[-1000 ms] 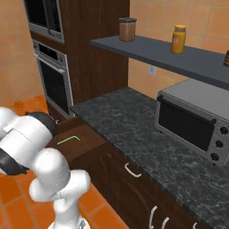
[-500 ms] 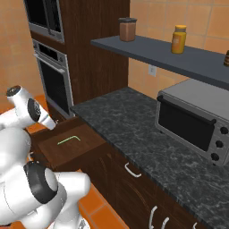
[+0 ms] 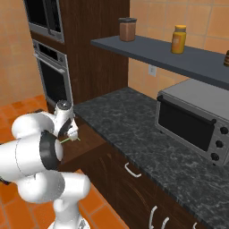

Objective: Take a straw from the drawer in front and place it inside the glass cup on the dining counter.

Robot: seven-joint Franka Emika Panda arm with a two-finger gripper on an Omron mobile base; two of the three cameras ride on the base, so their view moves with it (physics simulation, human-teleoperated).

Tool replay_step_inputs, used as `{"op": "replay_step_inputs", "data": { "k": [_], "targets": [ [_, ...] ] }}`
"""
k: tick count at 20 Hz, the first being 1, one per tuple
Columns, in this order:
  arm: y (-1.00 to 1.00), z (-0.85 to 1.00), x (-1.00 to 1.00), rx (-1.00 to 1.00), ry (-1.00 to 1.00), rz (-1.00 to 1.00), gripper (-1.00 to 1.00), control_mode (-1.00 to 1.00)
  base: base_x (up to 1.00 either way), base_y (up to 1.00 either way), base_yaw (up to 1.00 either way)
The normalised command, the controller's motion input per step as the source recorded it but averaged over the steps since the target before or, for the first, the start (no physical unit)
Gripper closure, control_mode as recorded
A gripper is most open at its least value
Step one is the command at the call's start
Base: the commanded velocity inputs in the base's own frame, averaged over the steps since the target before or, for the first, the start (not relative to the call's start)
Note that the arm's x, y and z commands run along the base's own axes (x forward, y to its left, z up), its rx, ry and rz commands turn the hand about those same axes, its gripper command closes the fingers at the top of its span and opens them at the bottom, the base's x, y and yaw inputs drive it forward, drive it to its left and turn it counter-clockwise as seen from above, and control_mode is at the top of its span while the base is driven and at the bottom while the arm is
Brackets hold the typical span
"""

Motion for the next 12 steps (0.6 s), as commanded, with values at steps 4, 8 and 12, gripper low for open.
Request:
{"op": "replay_step_inputs", "data": {
  "k": [4,8,12],
  "targets": [
    [0.44,0.03,0.99,-0.04,0.50,0.00,-1.00,-1.00,0.00,0.00,0.00],
    [0.46,0.08,0.70,-0.12,0.33,-0.04,-1.00,-1.00,0.00,0.00,0.00],
    [0.26,-0.27,0.34,-0.10,-0.01,-0.14,-1.00,-1.00,0.00,0.00,0.00]
  ]
}}
